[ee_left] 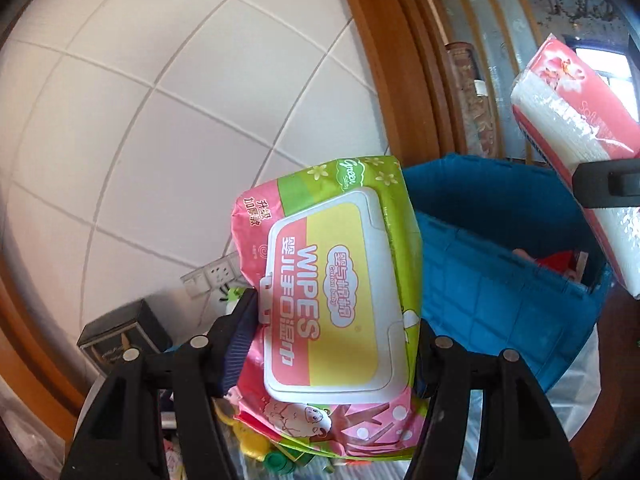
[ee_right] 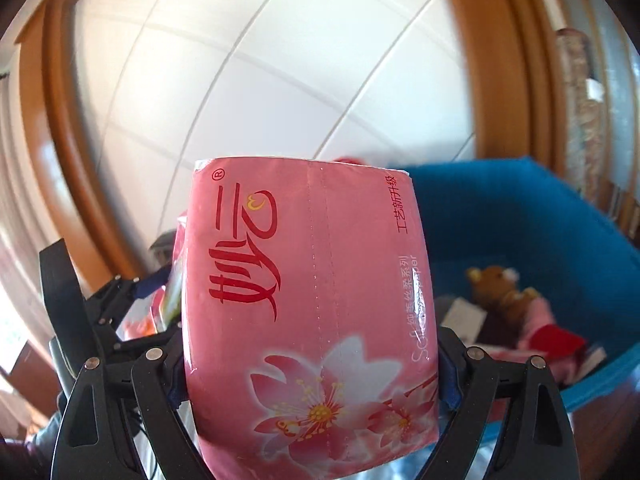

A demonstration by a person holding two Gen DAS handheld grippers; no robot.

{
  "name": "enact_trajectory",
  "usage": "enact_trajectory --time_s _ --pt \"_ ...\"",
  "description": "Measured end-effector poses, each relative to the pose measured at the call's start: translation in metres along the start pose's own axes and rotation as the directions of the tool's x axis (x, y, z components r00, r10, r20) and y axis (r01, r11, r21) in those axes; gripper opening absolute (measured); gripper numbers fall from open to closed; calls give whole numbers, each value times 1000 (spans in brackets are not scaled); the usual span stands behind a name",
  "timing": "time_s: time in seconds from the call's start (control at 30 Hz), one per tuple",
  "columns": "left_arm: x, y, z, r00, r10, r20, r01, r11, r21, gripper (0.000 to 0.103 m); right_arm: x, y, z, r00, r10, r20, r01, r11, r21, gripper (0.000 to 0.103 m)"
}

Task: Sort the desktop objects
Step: 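Carry both packs over the blue crate and open both tools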

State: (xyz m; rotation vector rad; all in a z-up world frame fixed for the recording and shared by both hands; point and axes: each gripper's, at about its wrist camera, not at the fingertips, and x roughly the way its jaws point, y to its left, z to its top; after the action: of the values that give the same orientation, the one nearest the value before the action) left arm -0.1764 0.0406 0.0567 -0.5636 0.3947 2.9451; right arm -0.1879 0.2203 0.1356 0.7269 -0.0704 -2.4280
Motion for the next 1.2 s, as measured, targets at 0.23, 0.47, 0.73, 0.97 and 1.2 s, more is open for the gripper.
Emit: enact_trajectory --time_s 0.23,0.47,0.73,0.97,1.2 --pt "34 -84 70 990 -132 48 131 991 30 62 -36 -86 30 992 -118 48 113 989 90 91" --pt "66 -162 113 981 -192 40 188 978 92 67 -28 -176 34 979 -204 -16 203 961 189 94" --pt "73 -185 152 990 -123 75 117 990 83 89 -32 -251 38 973 -230 -6 219 917 333 103" --pt "66 -185 138 995 -82 55 78 994 75 89 -50 -254 29 980 -195 42 168 922 349 103" --pt "59 -165 117 999 -29 33 28 1000 14 89 -54 -233 14 988 -146 53 121 936 329 103"
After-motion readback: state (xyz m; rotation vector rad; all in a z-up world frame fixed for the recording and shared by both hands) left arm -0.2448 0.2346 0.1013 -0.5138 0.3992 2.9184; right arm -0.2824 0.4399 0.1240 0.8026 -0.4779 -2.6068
